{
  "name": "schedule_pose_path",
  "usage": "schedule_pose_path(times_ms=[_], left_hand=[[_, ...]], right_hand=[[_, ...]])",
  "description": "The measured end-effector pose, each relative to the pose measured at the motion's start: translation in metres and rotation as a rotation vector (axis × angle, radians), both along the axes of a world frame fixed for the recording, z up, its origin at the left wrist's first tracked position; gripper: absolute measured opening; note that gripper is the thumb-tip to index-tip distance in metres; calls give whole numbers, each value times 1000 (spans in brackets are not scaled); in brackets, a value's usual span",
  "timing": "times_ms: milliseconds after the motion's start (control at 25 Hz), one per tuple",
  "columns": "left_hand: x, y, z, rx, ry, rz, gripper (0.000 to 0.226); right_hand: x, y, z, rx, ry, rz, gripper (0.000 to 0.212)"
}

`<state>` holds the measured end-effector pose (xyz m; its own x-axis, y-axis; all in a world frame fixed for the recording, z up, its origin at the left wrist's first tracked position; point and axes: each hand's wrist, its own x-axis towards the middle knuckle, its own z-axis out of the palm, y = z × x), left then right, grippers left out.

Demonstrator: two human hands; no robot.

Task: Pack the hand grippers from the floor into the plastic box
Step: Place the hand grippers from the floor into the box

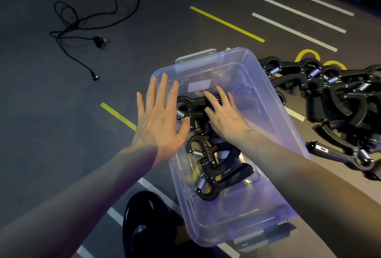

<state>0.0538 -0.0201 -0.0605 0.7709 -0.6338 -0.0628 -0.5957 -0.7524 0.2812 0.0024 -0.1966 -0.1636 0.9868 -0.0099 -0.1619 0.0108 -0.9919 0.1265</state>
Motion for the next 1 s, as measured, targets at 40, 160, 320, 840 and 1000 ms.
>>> schedule_pose_path(times_ms=[40, 160, 320, 840, 1000], left_hand=[[0, 0, 1, 3, 1, 1, 75], [0, 0, 2, 18, -1, -2, 75], [0, 1, 2, 37, -5, -3, 74], [1, -1, 4, 114, -35, -7, 75], [1, -2, 3, 143, -56, -16, 75]], right_hand=[[1, 0, 0, 14, 0, -3, 27], [2, -4, -1, 72, -9, -1, 33], [-10, -2, -3, 334, -84, -58, 44], [-12, -4, -2, 412, 123, -60, 58], [-14, 2, -7, 392, 190, -69, 71]])
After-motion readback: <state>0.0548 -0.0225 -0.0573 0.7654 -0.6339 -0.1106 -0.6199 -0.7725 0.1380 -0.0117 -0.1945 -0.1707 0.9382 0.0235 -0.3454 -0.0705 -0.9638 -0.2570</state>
